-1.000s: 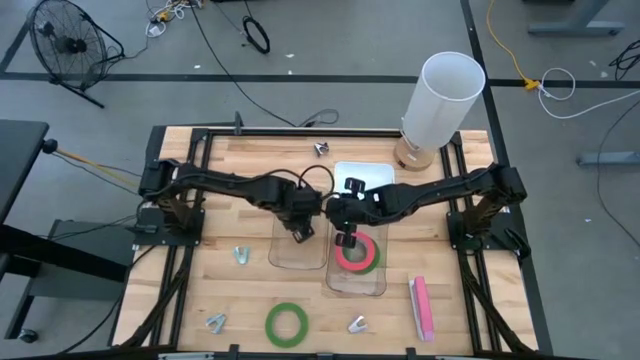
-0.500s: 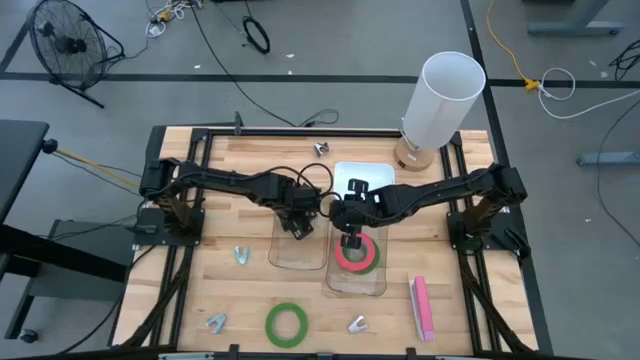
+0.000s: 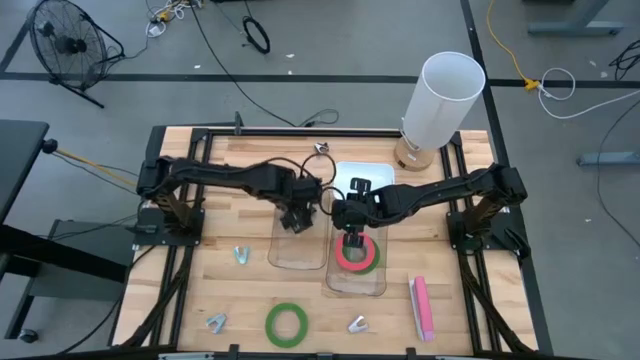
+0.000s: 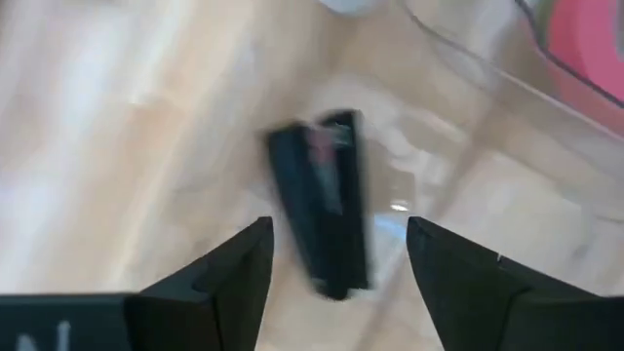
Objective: Pick and place Stapler, Stapler remover, tape
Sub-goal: Put the black staple remover into the white bin
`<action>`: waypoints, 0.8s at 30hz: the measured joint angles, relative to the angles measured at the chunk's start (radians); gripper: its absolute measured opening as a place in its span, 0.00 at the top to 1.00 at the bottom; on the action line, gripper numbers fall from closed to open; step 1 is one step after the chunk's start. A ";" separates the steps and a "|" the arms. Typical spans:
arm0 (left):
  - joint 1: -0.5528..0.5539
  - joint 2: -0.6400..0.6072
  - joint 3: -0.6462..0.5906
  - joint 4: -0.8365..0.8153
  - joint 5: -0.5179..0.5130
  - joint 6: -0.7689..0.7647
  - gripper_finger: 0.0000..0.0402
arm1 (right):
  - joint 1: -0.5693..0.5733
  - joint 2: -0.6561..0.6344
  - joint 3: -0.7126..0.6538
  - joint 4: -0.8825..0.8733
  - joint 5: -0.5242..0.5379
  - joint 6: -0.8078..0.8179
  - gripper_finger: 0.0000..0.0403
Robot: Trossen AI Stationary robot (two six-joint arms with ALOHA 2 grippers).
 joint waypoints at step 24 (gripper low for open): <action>0.629 0.004 -0.070 0.529 0.288 0.386 0.56 | 0.020 0.001 0.000 -0.035 -0.008 -0.012 0.60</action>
